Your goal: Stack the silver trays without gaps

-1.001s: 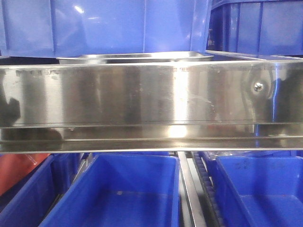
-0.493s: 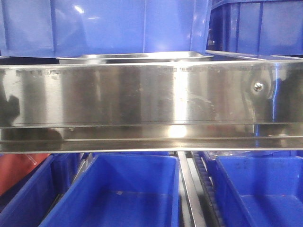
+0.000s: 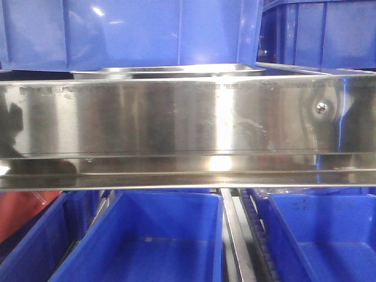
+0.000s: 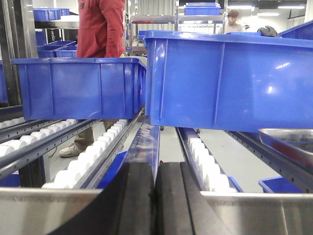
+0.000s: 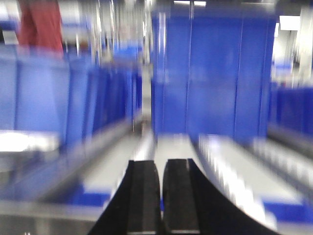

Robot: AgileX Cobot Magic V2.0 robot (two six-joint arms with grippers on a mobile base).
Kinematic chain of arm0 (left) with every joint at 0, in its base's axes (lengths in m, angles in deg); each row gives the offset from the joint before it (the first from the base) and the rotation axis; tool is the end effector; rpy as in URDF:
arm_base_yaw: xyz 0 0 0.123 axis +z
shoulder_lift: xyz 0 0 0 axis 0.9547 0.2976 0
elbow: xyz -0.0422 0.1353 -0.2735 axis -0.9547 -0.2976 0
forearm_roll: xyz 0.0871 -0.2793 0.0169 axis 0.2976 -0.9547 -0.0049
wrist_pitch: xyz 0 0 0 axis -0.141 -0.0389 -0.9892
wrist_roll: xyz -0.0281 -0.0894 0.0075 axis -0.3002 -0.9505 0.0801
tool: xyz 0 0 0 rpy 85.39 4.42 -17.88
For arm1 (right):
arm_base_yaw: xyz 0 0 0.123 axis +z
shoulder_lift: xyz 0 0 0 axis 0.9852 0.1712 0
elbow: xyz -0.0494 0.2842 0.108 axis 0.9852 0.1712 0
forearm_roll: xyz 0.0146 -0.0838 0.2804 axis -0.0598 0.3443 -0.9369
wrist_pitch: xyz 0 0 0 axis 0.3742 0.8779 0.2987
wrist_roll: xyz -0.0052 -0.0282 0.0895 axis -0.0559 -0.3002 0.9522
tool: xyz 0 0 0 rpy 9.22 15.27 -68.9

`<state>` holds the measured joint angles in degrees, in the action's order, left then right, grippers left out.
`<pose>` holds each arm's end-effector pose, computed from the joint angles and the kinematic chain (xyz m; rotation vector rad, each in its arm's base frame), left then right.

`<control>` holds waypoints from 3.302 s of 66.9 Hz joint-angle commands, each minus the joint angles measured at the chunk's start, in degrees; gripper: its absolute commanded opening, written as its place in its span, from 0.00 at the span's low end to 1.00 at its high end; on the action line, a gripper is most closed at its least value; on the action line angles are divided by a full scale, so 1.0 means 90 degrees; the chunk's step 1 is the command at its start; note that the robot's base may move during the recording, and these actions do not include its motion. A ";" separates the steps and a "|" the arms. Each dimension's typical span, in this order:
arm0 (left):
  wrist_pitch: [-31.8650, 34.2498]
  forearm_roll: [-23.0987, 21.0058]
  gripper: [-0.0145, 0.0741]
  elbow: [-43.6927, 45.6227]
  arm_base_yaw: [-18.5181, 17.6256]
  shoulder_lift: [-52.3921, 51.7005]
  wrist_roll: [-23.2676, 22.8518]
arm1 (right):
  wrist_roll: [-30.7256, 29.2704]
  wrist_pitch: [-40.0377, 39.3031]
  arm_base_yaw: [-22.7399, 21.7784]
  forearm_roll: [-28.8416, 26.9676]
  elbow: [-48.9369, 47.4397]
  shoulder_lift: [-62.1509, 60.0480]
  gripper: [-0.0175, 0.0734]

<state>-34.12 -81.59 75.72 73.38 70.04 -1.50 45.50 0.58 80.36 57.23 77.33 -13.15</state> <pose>0.0774 0.0009 0.2190 0.0054 1.4588 0.0258 0.0759 0.0001 0.2275 -0.0076 1.3625 -0.0082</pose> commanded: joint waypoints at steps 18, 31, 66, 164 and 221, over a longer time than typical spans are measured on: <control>-0.2448 0.0251 0.17 0.2099 0.0032 0.0126 0.0018 | 0.0001 0.2618 -0.0027 -0.0025 -0.2174 0.0047 0.17; -0.3691 0.0076 0.17 0.3353 0.0032 0.1223 0.0029 | 0.0001 0.3478 -0.0027 -0.0062 -0.3179 0.1113 0.17; -0.5323 0.0000 0.17 0.4958 0.0032 0.4811 0.0210 | 0.0001 0.6618 -0.0027 -0.0076 -0.5490 0.4784 0.17; -0.7183 0.1169 0.14 1.0469 -0.2721 1.1020 -0.3041 | 0.3227 0.8504 0.2848 0.0870 -1.1181 1.1669 0.18; -0.6846 0.1585 0.48 1.0469 -0.3030 1.1354 -0.3644 | 0.3227 0.7998 0.2848 0.0724 -1.1181 1.1805 0.42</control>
<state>-95.87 -67.50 169.50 46.39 171.90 -33.63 74.53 74.41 105.86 64.04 -22.63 92.89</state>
